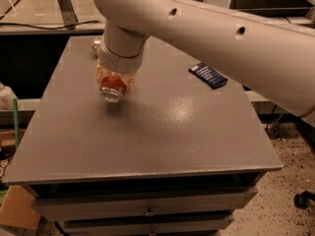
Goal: Place coke can upright
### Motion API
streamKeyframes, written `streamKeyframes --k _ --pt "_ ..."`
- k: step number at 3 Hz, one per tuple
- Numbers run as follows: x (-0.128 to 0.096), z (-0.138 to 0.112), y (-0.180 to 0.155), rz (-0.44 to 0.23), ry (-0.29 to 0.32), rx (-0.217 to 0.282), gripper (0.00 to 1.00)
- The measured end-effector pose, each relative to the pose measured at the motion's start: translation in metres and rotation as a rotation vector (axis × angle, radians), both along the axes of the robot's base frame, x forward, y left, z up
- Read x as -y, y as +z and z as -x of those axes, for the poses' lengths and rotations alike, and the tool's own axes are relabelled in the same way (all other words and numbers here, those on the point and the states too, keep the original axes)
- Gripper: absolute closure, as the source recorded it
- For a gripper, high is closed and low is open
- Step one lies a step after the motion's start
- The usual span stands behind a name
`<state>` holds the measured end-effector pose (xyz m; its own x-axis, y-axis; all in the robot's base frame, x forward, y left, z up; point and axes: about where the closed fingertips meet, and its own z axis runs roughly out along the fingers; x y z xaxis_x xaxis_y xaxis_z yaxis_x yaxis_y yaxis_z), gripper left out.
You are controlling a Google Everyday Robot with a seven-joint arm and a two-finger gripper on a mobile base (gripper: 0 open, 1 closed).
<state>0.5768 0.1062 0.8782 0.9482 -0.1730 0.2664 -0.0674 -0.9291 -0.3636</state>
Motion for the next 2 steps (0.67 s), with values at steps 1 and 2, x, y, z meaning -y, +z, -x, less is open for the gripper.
streamKeyframes --k 1,2 --pt "0.009 -0.015 0.018 -0.071 0.088 0.063 1.0" --pt "0.01 -0.024 0.04 -0.127 0.203 0.126 1.0"
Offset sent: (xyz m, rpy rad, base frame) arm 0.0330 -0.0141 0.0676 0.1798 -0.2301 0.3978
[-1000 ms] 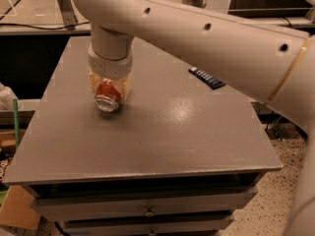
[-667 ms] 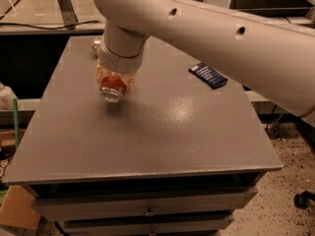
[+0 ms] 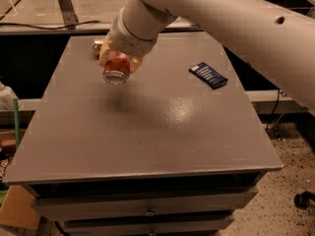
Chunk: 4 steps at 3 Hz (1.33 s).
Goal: Place coke can upright
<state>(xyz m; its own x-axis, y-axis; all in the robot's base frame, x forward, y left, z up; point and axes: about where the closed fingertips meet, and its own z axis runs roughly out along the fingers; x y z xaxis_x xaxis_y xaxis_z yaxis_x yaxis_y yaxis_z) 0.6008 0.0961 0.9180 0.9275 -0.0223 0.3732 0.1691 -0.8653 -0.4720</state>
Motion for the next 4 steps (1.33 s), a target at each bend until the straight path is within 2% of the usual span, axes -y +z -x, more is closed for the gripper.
streamKeyframes --k 2,3,4 --pt "0.001 0.005 0.01 -0.119 0.218 0.146 1.0" --pt "0.005 0.017 0.009 -0.186 0.283 0.27 1.0" --pt "0.013 0.014 0.016 -0.182 0.295 0.348 1.0"
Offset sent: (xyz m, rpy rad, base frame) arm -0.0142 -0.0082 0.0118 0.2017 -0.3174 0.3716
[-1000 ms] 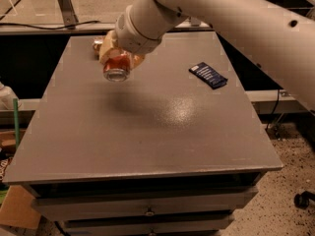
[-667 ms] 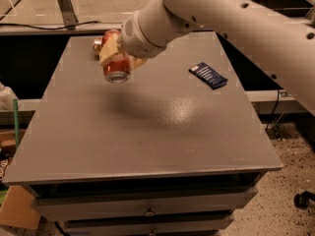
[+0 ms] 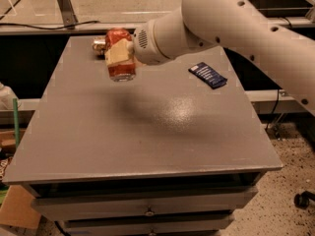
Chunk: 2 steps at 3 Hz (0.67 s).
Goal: Place coke can upright
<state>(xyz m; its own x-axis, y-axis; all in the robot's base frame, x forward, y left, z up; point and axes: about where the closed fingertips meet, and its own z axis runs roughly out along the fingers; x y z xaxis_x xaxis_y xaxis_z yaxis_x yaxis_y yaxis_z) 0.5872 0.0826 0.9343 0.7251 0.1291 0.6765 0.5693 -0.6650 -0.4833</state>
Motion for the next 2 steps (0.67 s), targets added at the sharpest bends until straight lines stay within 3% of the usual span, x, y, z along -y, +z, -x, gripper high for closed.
streamKeyframes --k 1,2 --pt "-0.0111 0.0031 -0.0156 0.03 0.046 -0.013 1.0" --pt "-0.0138 0.0069 -0.0142 0.079 0.155 0.049 1.0"
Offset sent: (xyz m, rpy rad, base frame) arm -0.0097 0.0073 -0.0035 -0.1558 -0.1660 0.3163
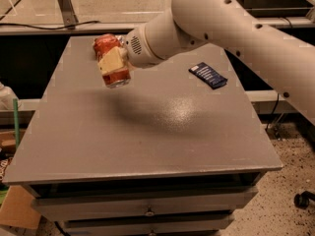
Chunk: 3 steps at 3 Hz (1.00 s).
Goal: Place coke can upright
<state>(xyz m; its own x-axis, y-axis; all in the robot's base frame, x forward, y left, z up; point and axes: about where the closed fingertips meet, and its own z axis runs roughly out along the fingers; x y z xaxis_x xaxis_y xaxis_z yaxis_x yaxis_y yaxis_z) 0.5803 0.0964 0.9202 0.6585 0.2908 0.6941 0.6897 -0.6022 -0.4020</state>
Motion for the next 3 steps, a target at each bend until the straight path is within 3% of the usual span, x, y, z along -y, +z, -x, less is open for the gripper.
streamKeyframes --k 1,3 --pt "0.001 0.005 0.014 0.026 0.135 0.084 1.0" --pt "0.022 0.01 0.03 -0.053 0.378 0.215 1.0"
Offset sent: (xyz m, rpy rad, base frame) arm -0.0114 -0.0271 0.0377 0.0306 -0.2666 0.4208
